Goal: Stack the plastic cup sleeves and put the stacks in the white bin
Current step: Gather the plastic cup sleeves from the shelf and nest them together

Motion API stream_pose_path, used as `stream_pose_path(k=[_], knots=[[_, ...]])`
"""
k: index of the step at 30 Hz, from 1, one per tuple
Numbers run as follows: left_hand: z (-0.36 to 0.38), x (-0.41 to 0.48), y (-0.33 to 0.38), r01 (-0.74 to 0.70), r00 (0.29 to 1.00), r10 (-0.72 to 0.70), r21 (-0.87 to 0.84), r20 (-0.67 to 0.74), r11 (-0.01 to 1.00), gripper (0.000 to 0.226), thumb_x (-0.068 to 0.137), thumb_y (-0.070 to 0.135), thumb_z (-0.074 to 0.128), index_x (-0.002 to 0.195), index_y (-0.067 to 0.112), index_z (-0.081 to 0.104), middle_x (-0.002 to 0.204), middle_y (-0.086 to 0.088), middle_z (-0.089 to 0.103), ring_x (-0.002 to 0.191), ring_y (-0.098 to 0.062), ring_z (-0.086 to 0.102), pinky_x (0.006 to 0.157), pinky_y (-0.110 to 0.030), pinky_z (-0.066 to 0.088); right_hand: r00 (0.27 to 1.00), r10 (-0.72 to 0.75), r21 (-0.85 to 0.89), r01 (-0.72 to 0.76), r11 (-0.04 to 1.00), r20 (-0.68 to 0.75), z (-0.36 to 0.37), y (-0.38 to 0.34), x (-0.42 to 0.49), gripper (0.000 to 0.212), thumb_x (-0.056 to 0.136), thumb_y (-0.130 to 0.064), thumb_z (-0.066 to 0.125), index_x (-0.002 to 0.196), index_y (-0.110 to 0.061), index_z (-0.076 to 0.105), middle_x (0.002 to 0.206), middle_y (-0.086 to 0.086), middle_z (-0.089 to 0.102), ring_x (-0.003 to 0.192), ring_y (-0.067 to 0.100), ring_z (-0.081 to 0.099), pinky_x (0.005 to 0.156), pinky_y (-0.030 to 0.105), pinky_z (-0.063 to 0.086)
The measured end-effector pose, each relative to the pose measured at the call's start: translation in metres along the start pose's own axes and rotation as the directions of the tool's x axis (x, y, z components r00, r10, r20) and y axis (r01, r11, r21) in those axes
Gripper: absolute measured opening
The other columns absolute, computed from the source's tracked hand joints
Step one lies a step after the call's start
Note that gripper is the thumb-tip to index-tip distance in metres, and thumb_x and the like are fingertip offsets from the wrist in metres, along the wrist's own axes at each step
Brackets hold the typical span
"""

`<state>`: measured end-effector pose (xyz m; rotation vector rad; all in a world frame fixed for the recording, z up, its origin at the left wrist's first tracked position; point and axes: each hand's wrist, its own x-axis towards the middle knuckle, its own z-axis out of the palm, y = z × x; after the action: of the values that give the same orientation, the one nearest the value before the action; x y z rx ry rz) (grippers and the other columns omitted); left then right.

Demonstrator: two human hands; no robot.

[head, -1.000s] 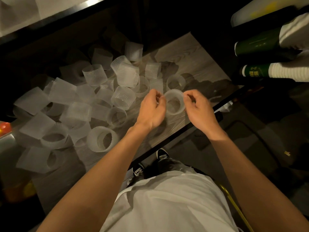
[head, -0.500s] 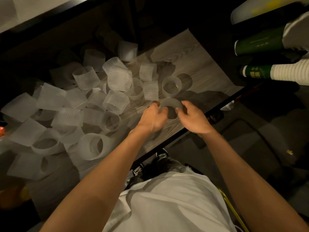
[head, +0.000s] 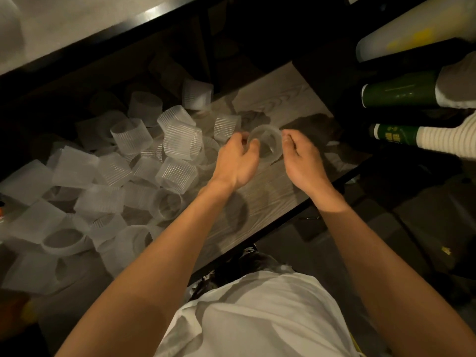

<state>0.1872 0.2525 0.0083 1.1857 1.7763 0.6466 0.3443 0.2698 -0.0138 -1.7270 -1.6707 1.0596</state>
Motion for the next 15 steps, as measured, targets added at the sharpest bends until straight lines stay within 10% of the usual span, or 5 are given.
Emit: stream_pose_path(k=[7,15], knots=[[0.009,0.001,-0.017,0.052,0.98,-0.09,0.212,0.175,0.976,0.042,0.088,0.039,0.052,0.12,0.015,0.063,0.101,-0.005,0.073,0.099,-0.024,0.069,0.086,-0.033,0.052,0.97,0.136,-0.193,-0.098,0.976,0.2,0.01,0.028,0.0,0.031,0.107,-0.034,0.04,0.107,-0.011,0.061,0.106,0.011,0.062,0.1,0.026,0.058,0.08,0.034,0.041],[-0.006,-0.011,-0.027,0.096,0.983,-0.046,0.284,-0.178,0.954,0.043,0.086,0.034,0.057,0.126,0.019,0.059,0.124,-0.002,0.061,0.106,-0.024,0.064,0.087,-0.039,0.055,0.998,0.025,-0.288,-0.005,0.958,0.066,0.012,0.01,0.004,0.032,0.106,-0.028,0.04,0.114,-0.009,0.064,0.111,0.014,0.065,0.105,0.032,0.06,0.09,0.043,0.049]])
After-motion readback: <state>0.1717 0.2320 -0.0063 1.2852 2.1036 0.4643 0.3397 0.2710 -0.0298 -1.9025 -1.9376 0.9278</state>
